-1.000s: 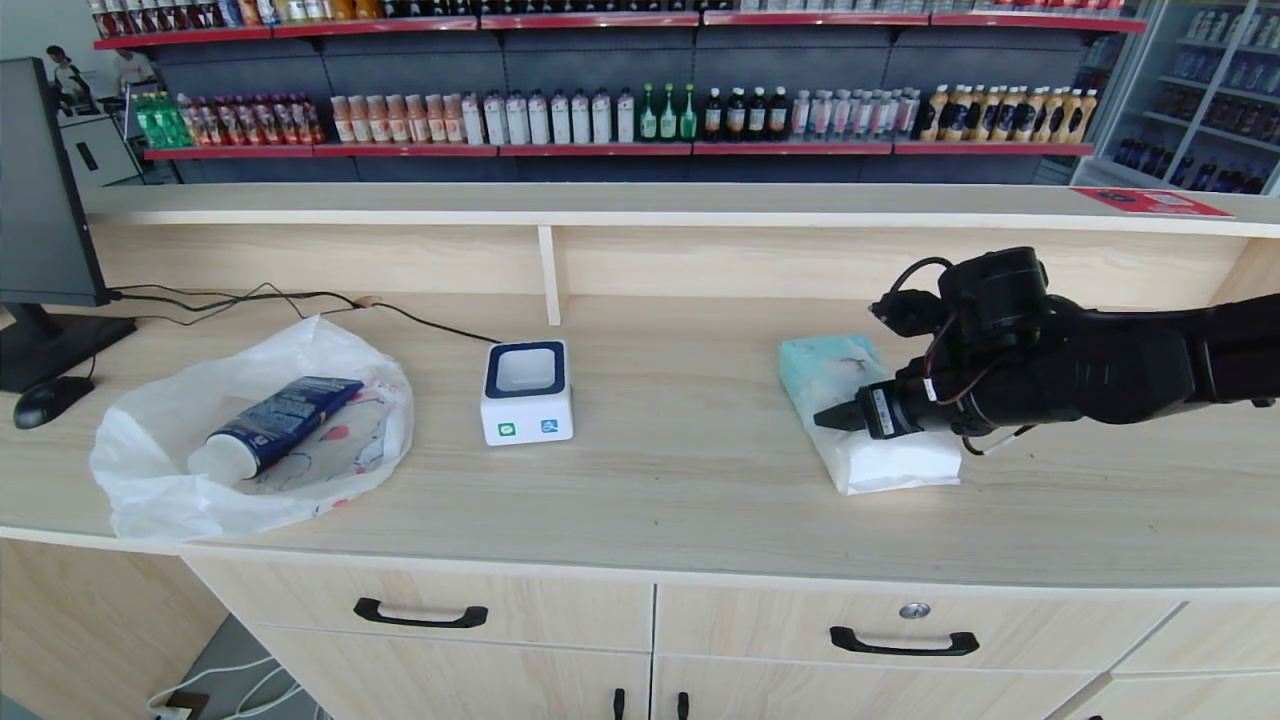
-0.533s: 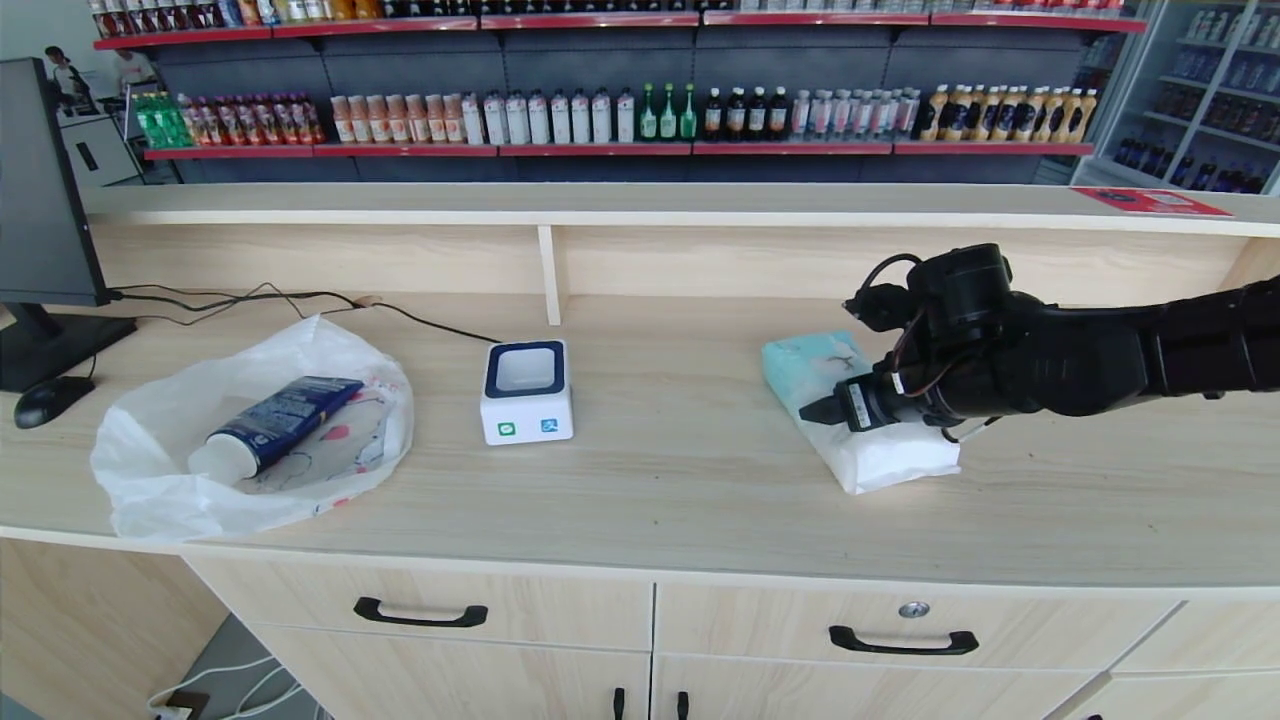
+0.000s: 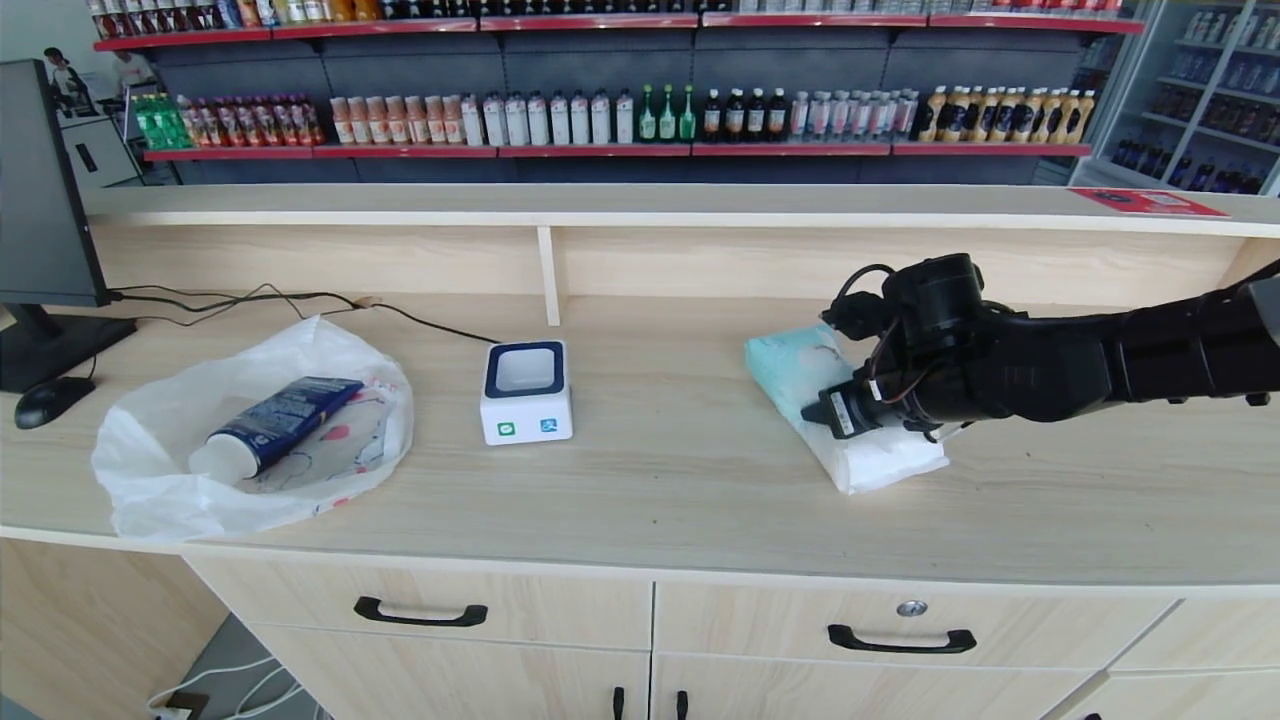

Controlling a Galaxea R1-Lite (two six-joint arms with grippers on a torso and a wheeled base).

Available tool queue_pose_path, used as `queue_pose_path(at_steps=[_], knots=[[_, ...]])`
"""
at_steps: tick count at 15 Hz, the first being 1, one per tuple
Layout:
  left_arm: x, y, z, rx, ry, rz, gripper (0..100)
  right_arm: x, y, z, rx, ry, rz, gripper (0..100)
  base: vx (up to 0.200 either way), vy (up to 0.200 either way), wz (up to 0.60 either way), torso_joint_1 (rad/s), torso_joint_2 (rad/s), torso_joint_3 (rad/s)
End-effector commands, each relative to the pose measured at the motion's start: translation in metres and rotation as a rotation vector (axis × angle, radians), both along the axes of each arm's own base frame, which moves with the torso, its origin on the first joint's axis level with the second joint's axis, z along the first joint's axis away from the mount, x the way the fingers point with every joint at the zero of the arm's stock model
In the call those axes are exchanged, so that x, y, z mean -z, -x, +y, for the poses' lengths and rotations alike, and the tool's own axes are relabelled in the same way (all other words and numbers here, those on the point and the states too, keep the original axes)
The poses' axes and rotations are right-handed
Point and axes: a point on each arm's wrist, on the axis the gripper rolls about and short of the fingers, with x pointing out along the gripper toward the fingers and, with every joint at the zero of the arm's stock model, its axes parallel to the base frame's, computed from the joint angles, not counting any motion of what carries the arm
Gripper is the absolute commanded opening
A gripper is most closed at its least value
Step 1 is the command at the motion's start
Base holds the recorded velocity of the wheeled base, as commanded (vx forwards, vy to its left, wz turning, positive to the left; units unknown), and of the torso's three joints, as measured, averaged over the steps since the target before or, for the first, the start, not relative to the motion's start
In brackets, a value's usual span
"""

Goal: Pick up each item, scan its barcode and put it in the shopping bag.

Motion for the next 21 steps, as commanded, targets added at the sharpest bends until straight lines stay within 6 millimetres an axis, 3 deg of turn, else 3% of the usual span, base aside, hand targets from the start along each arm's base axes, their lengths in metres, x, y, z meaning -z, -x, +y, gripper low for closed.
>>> queue_pose_path(at_steps=[1,5,9,11,15,18,21], knots=[[0.0,0.0,0.0,-0.001,0.001,0.0,100,0.003,-0.002,0.001,-0.001,0.003,0.009,0,0.0,0.0,0.0,0.0,0.0,0.0],[0.0,0.0,0.0,-0.001,0.001,0.0,100,-0.005,-0.002,0.0,-0.003,-0.008,-0.014,0,0.0,0.0,0.0,0.0,0.0,0.0],[0.0,0.0,0.0,-0.001,0.001,0.0,100,-0.03,0.016,-0.015,0.001,-0.034,-0.001,0,0.0,0.0,0.0,0.0,0.0,0.0],[0.0,0.0,0.0,-0.001,0.001,0.0,100,-0.057,0.03,-0.028,-0.023,-0.091,-0.055,0,0.0,0.0,0.0,0.0,0.0,0.0],[0.0,0.0,0.0,0.001,0.001,0.0,100,-0.088,0.09,-0.042,-0.074,-0.163,-0.094,0,0.0,0.0,0.0,0.0,0.0,0.0],[0.0,0.0,0.0,0.001,0.001,0.0,100,-0.091,0.135,-0.053,-0.079,-0.171,-0.114,0,0.0,0.0,0.0,0.0,0.0,0.0],[0.0,0.0,0.0,-0.001,0.001,0.0,100,-0.091,0.195,-0.066,-0.135,-0.212,-0.179,0,0.0,0.0,0.0,0.0,0.0,0.0]])
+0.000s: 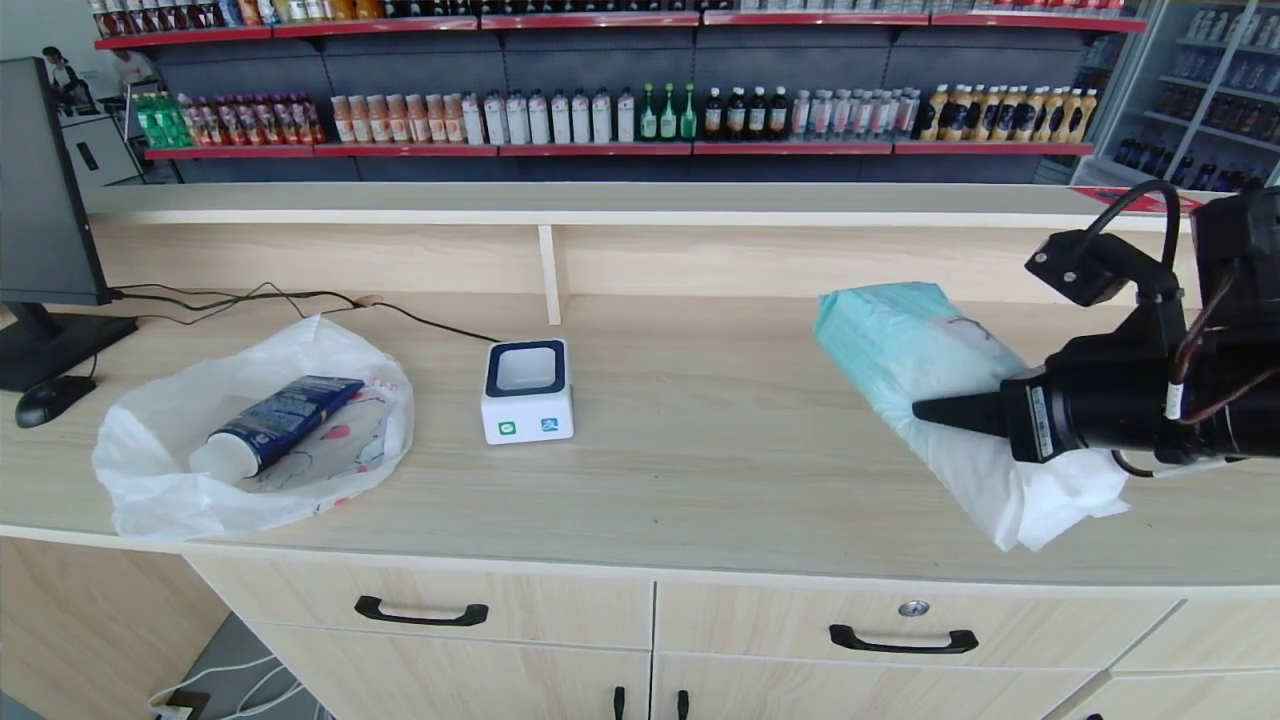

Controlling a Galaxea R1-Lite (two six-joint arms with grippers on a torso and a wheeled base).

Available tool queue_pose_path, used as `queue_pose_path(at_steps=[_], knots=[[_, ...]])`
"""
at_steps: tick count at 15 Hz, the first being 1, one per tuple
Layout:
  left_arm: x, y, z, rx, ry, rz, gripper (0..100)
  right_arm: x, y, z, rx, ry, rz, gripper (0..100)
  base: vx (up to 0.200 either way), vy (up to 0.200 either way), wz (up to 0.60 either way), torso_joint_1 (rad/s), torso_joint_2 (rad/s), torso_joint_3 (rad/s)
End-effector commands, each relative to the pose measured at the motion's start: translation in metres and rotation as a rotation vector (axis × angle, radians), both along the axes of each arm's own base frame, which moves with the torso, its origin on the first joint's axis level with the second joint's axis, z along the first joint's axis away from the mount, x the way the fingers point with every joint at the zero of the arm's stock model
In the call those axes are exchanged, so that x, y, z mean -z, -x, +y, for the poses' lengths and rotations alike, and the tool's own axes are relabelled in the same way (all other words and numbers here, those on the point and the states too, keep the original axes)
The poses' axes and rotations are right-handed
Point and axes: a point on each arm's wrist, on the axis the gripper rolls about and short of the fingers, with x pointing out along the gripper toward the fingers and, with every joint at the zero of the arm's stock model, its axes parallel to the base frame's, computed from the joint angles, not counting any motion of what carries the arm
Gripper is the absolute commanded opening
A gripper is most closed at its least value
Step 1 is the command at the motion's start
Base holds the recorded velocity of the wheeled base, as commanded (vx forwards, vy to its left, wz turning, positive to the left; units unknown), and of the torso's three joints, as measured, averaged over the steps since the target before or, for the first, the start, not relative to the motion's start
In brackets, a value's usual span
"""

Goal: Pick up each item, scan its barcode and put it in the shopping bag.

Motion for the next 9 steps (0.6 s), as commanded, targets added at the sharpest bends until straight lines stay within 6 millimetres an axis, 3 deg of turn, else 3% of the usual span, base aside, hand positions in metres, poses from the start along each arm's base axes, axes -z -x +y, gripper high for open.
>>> queue_pose_path(at_steps=[1,4,6,9], knots=[[0.0,0.0,0.0,-0.001,0.001,0.0,100,-0.007,0.063,-0.012,-0.032,-0.029,-0.087,0,0.0,0.0,0.0,0.0,0.0,0.0],[0.0,0.0,0.0,0.001,0.001,0.0,100,-0.002,0.092,-0.019,-0.042,-0.036,-0.11,0,0.0,0.0,0.0,0.0,0.0,0.0],[0.0,0.0,0.0,-0.002,0.001,0.0,100,-0.007,0.092,-0.018,-0.033,-0.089,-0.12,0,0.0,0.0,0.0,0.0,0.0,0.0],[0.0,0.0,0.0,0.001,0.001,0.0,100,-0.012,0.086,-0.002,-0.069,-0.318,-0.024,0,0.0,0.0,0.0,0.0,0.0,0.0]])
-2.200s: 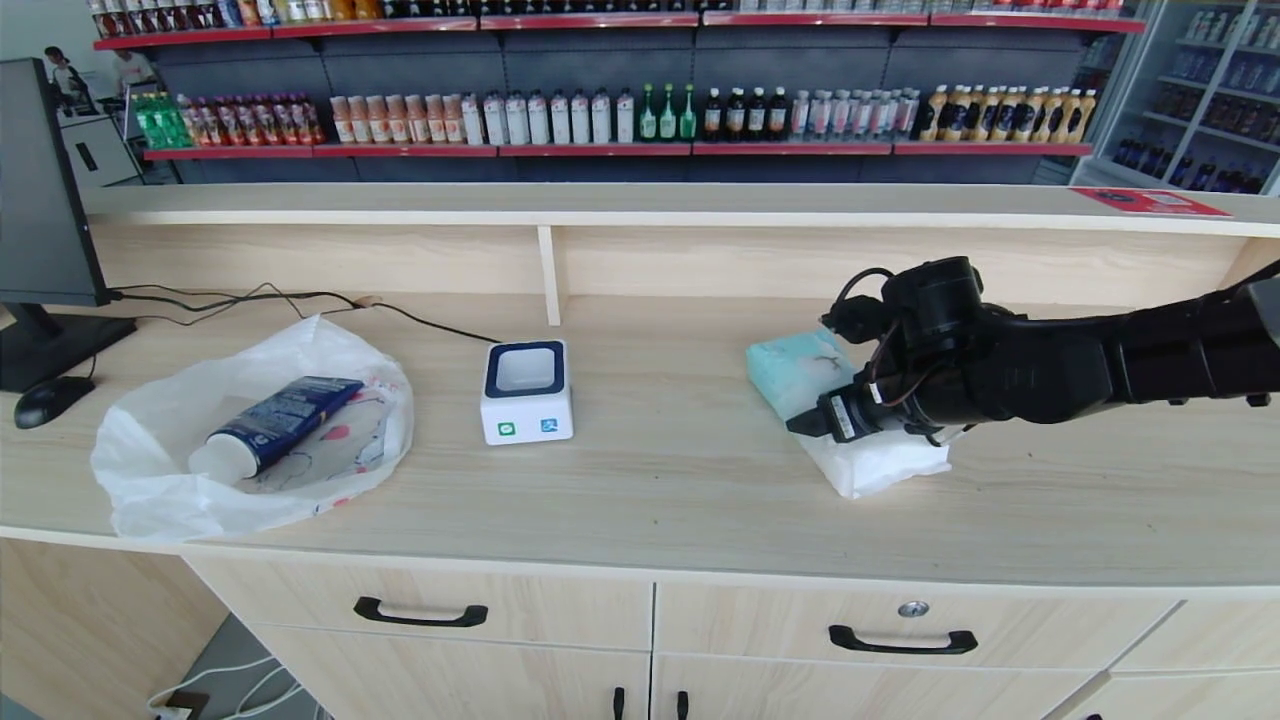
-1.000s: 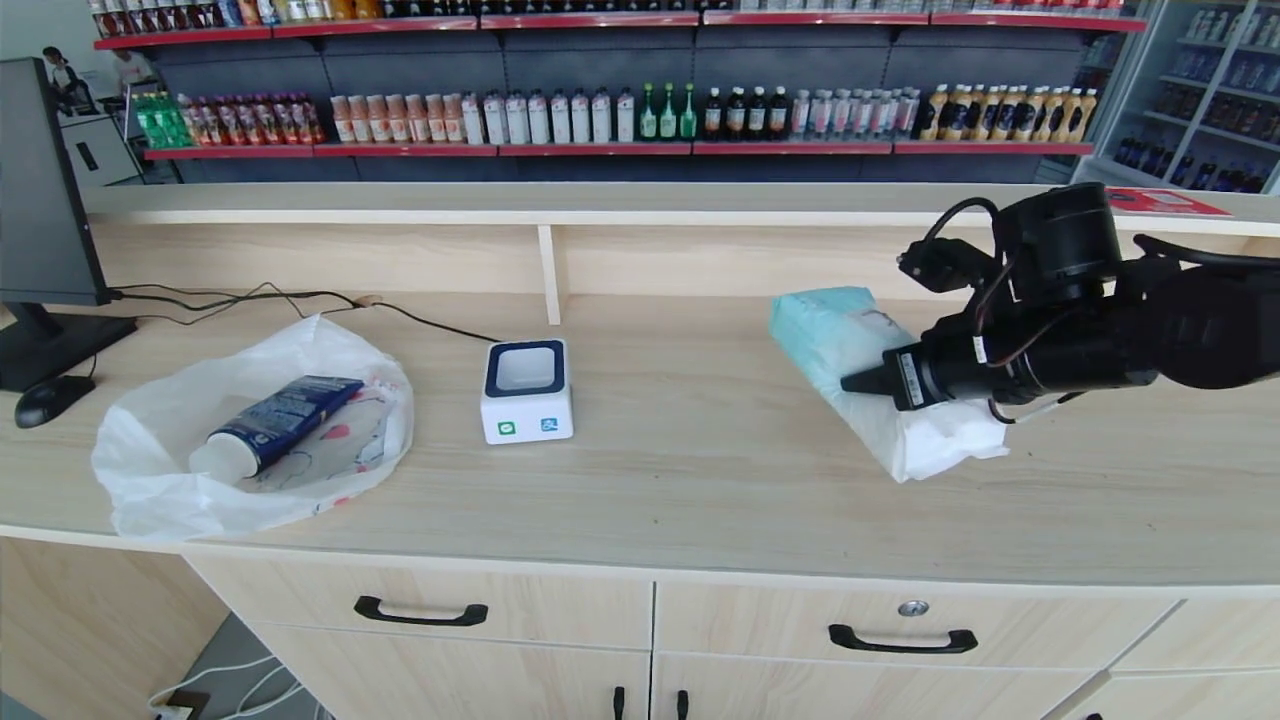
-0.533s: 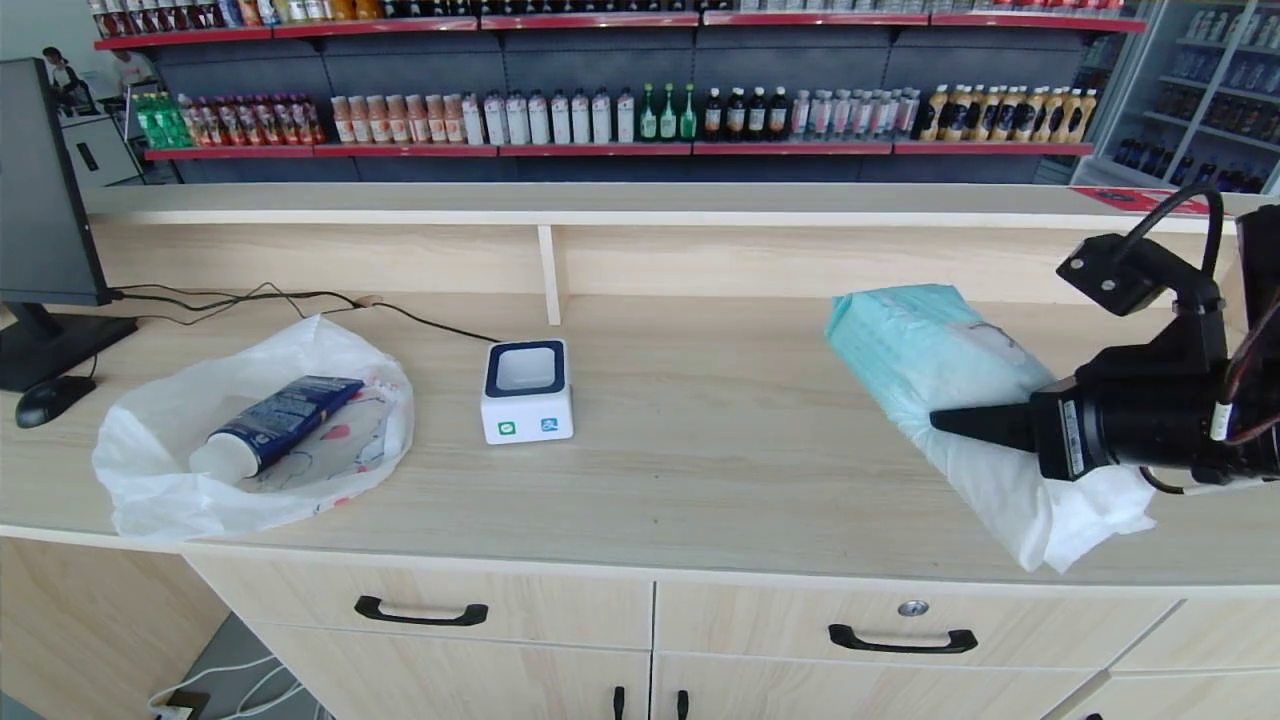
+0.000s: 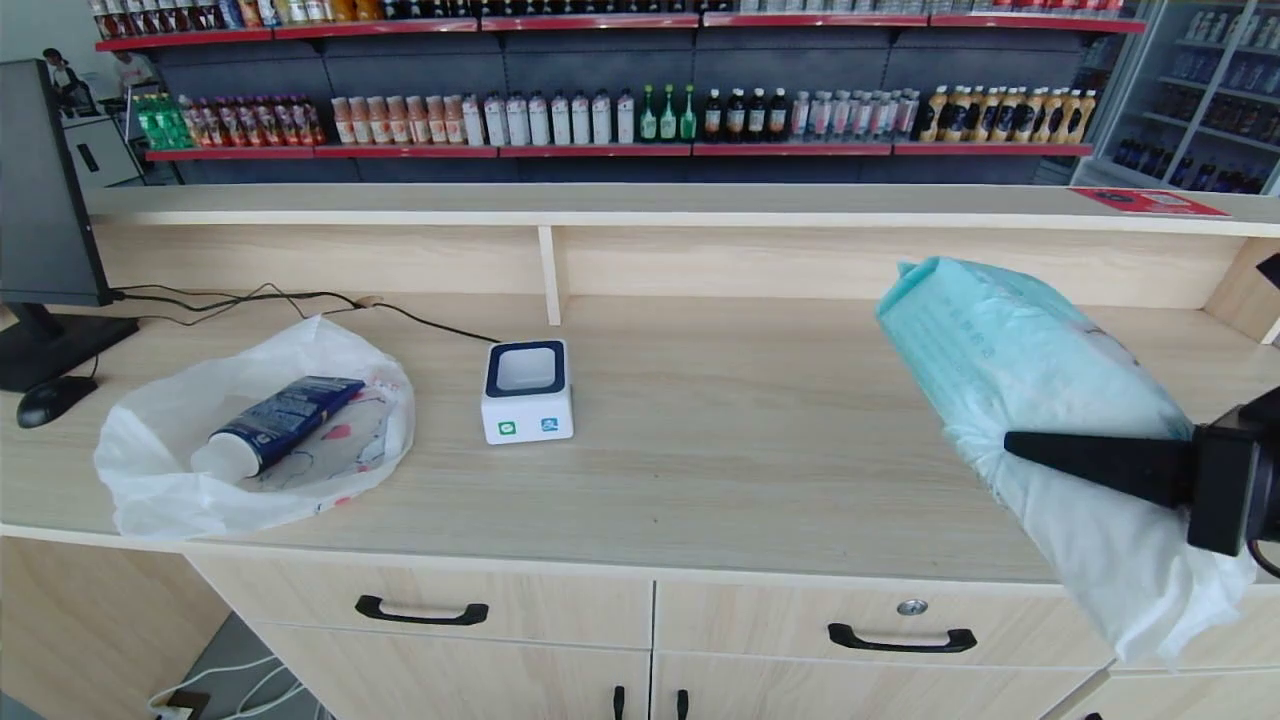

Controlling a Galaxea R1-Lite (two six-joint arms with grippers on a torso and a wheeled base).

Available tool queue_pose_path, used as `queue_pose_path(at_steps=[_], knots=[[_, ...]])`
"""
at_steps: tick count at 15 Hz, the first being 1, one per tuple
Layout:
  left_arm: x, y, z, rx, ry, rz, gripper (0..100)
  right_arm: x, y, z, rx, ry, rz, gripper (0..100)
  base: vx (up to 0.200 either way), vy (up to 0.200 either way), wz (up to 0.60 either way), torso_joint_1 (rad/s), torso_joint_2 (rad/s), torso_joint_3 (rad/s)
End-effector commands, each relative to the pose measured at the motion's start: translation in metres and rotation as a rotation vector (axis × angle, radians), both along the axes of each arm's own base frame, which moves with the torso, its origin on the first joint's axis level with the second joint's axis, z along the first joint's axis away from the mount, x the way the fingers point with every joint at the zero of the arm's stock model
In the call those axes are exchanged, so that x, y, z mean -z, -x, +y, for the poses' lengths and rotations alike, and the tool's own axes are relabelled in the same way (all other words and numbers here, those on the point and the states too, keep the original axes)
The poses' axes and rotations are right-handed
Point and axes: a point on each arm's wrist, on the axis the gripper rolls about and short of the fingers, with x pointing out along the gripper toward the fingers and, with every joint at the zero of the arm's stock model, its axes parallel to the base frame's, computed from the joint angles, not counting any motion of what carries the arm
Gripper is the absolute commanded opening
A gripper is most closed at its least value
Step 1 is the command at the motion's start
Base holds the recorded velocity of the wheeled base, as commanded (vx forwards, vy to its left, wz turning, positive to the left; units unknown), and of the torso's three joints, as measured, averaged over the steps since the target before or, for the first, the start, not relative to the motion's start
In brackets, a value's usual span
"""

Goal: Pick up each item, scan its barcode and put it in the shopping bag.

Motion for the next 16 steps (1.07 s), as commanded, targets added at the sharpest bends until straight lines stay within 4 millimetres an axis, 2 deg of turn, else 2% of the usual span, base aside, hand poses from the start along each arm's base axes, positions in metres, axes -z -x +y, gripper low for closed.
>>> queue_pose_path(at_steps=[1,3,4,5,7,9,11,14,16], knots=[[0.0,0.0,0.0,0.0,0.0,0.0,100,-0.002,-0.009,0.014,-0.048,-0.144,0.085,0,0.0,0.0,0.0,0.0,0.0,0.0],[0.0,0.0,0.0,-0.002,0.0,0.0,100,0.009,-0.02,0.03,-0.055,-0.29,0.199,0,0.0,0.0,0.0,0.0,0.0,0.0],[0.0,0.0,0.0,0.0,0.0,0.0,100,0.013,-0.019,0.036,-0.069,-0.339,0.233,0,0.0,0.0,0.0,0.0,0.0,0.0],[0.0,0.0,0.0,-0.002,0.0,0.0,100,0.018,-0.014,0.055,-0.125,-0.481,0.307,0,0.0,0.0,0.0,0.0,0.0,0.0],[0.0,0.0,0.0,-0.002,0.0,0.001,100,0.03,-0.009,0.07,-0.16,-0.702,0.427,0,0.0,0.0,0.0,0.0,0.0,0.0],[0.0,0.0,0.0,0.0,0.0,0.0,100,0.04,-0.014,0.085,-0.173,-0.849,0.53,0,0.0,0.0,0.0,0.0,0.0,0.0],[0.0,0.0,0.0,-0.002,0.0,0.0,100,0.035,-0.026,0.094,-0.181,-0.995,0.607,0,0.0,0.0,0.0,0.0,0.0,0.0],[0.0,0.0,0.0,0.0,0.0,0.0,100,0.043,-0.041,0.098,-0.218,-1.055,0.69,0,0.0,0.0,0.0,0.0,0.0,0.0],[0.0,0.0,0.0,0.0,0.0,0.001,100,0.034,-0.041,0.09,-0.275,-1.149,0.78,0,0.0,0.0,0.0,0.0,0.0,0.0]])
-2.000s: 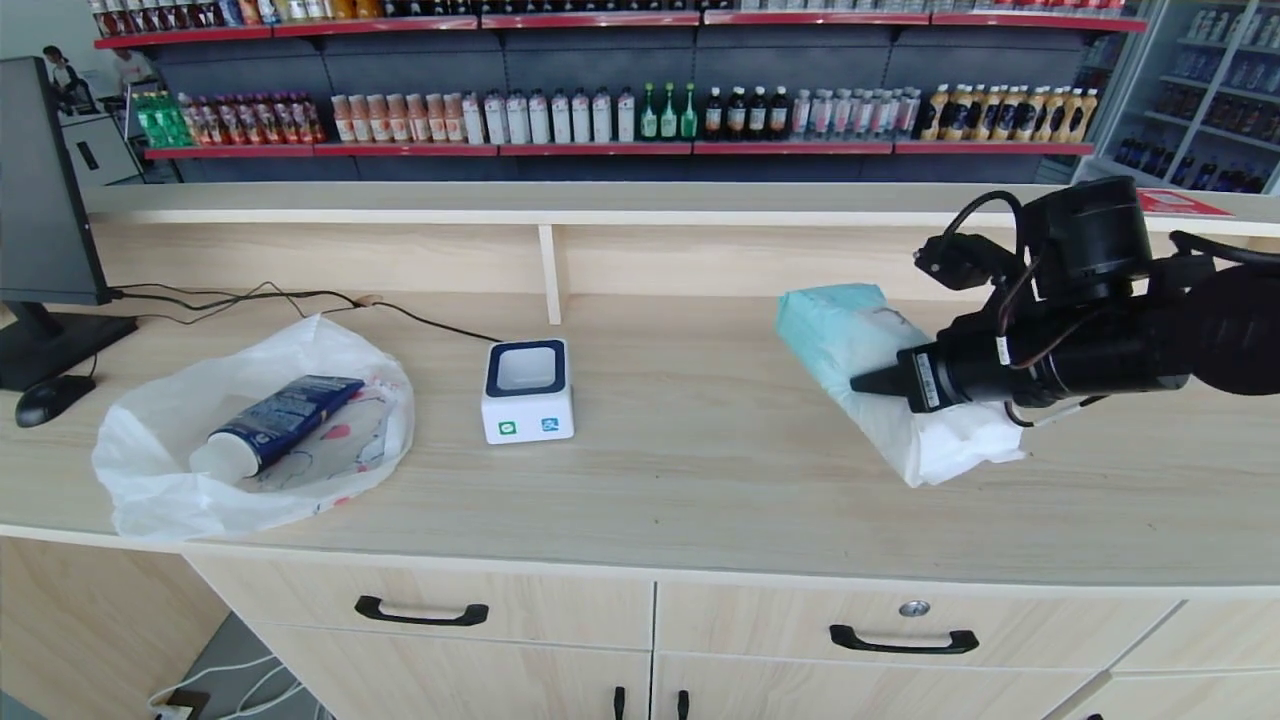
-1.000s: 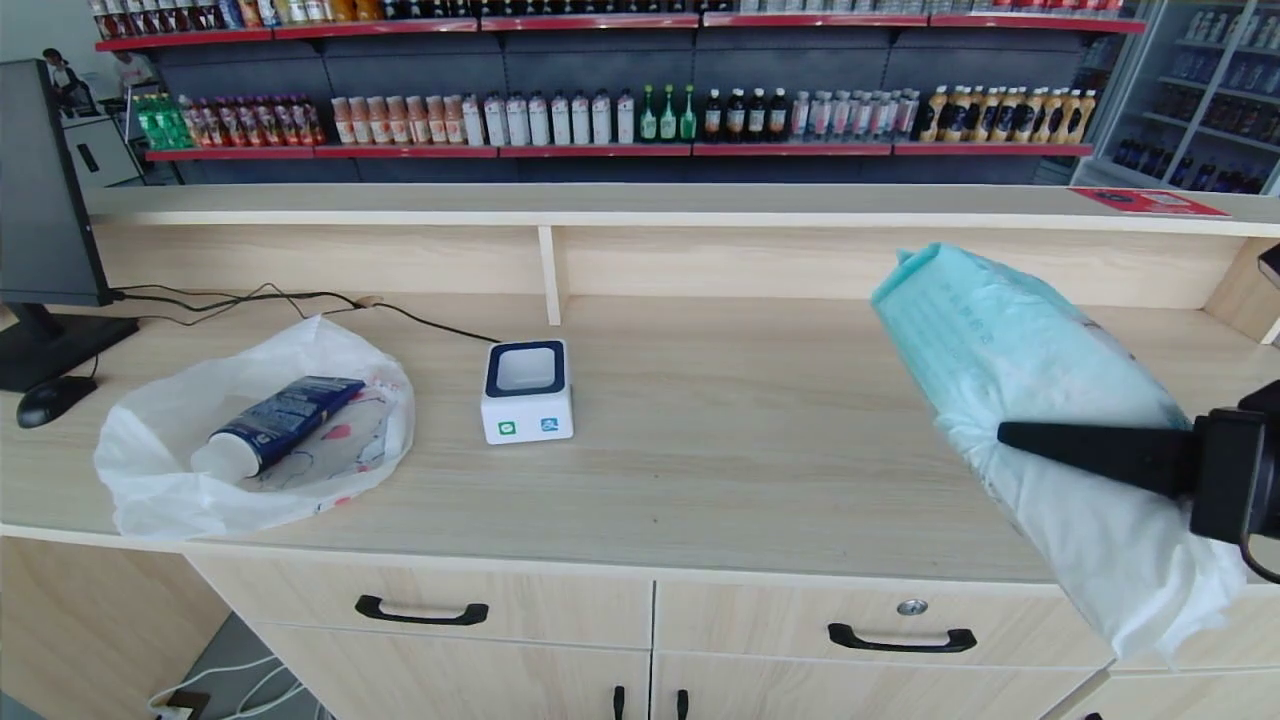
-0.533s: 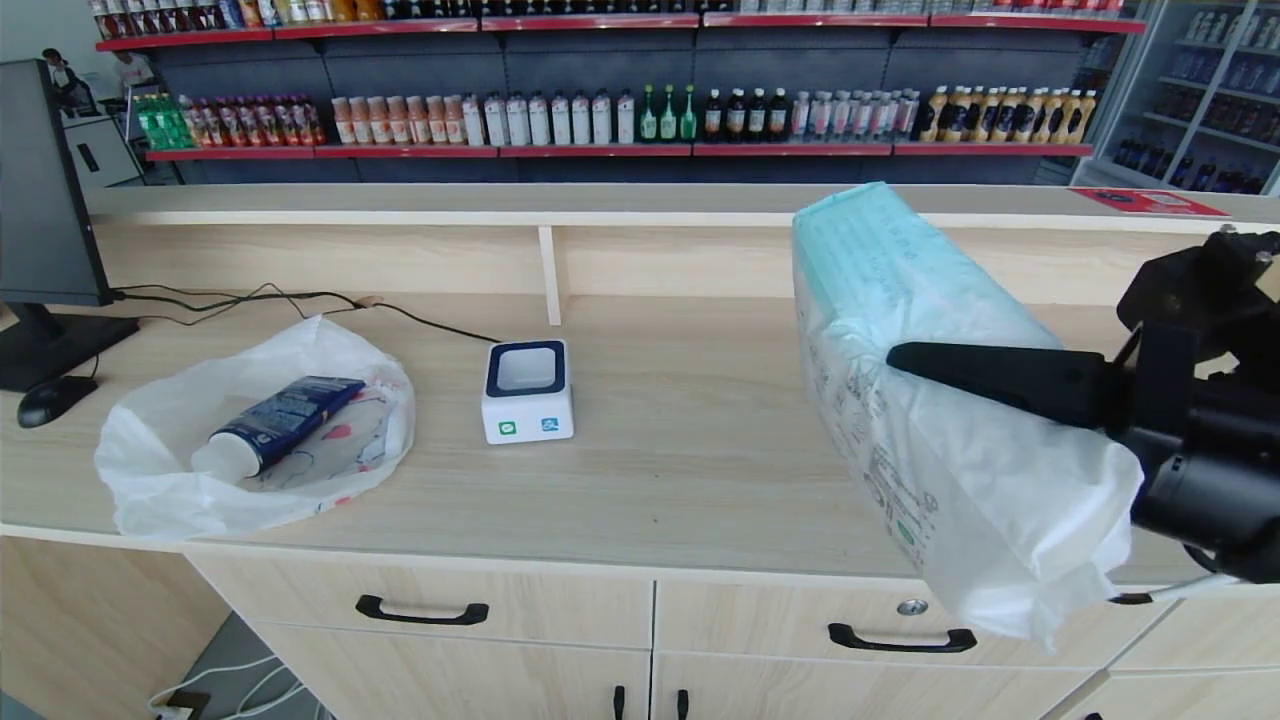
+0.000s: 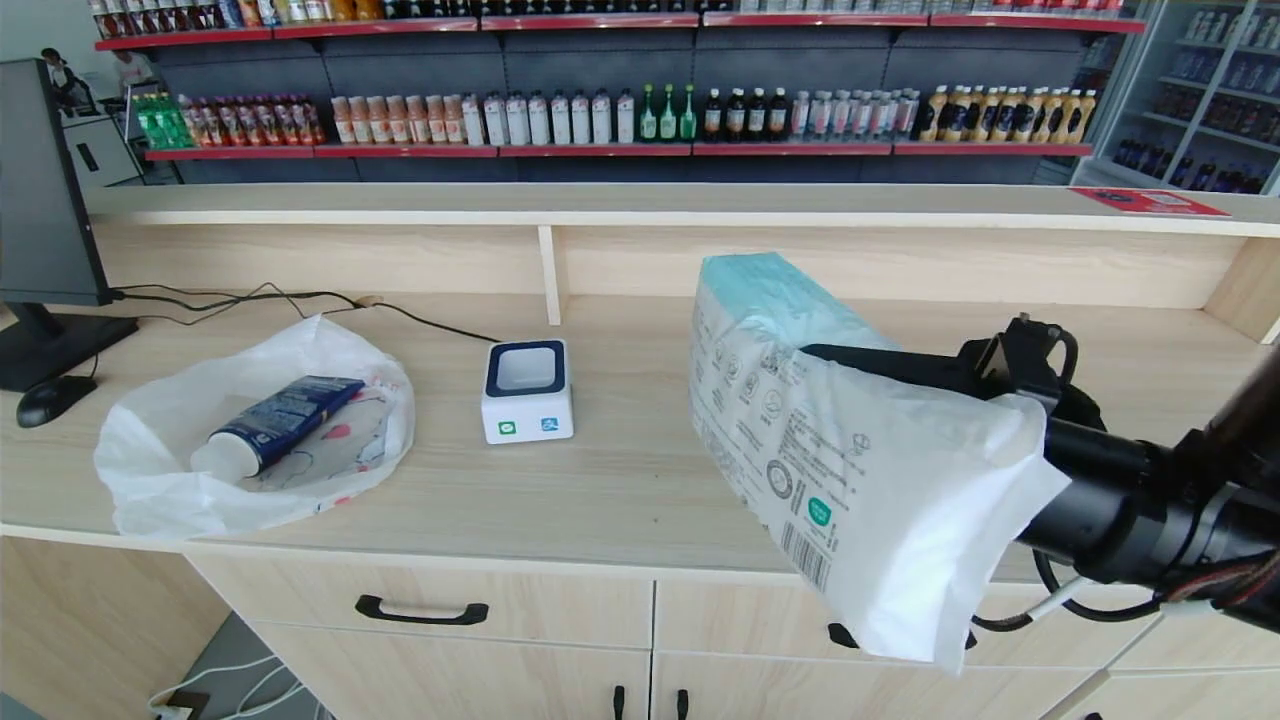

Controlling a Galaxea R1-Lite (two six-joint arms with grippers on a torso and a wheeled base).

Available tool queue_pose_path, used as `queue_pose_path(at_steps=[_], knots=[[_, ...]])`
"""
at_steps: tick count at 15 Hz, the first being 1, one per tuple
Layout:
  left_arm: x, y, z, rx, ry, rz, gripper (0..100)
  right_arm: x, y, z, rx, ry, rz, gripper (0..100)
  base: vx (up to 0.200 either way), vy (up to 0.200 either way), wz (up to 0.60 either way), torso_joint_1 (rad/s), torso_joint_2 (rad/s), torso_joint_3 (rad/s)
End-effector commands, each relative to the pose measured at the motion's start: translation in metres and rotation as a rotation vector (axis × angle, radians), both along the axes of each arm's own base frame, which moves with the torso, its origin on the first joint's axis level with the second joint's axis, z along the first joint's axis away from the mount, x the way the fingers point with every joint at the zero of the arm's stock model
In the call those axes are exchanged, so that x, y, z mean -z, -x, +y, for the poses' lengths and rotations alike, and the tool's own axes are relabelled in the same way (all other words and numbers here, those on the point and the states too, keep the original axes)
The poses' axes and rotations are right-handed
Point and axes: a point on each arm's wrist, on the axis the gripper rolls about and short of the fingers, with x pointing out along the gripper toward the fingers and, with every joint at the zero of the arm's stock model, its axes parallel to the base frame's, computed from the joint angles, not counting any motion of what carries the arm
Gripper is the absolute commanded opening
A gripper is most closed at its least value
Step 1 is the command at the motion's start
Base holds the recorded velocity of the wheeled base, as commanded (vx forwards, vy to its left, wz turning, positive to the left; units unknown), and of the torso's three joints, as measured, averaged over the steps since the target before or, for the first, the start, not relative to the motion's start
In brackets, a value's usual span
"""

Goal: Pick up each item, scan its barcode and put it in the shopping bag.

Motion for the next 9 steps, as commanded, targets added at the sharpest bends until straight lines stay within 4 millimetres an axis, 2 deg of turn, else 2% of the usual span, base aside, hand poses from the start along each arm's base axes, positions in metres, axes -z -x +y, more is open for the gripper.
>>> queue_pose_path(at_steps=[1,9], knots=[[0.0,0.0,0.0,0.001,0.0,0.0,100,0.003,-0.006,-0.003,-0.009,-0.014,0.042,0,0.0,0.0,0.0,0.0,0.0,0.0],[0.0,0.0,0.0,-0.001,0.0,0.0,100,0.005,-0.008,-0.017,-0.174,-0.13,0.073,0,0.0,0.0,0.0,0.0,0.0,0.0]])
